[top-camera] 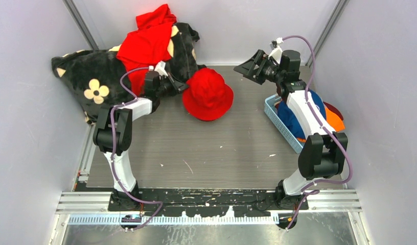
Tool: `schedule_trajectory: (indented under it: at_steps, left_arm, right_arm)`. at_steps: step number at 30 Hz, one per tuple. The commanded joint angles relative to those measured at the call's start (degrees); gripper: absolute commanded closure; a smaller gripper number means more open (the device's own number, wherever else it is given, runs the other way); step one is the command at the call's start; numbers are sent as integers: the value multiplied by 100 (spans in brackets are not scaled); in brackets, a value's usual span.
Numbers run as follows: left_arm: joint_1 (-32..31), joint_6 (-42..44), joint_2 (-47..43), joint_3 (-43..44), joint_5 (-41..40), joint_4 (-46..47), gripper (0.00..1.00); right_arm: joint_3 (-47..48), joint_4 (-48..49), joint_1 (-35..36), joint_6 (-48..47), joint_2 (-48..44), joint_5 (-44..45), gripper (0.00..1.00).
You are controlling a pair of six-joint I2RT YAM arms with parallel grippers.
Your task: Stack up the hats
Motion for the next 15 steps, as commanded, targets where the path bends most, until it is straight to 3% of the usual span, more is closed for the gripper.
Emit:
schedule_trajectory:
  at_steps: [1, 5, 10, 15]
  left_arm:
    - [-45, -33, -109, -156, 14, 225, 100]
    - [-34, 65, -305, -157, -56, 24, 98]
    - [-36, 496, -796, -75, -512, -796, 69]
    - [-36, 855, -1342, -98, -1117, -1600, 50]
  right_arm:
    - [106, -3, -31, -306, -341, 215, 17]
    - [275, -478, -30, -656, -409, 626, 17]
    - [764, -1907, -30, -1272, -433, 2175, 17]
    - [934, -2944, -30, -1567, -305, 3999, 15]
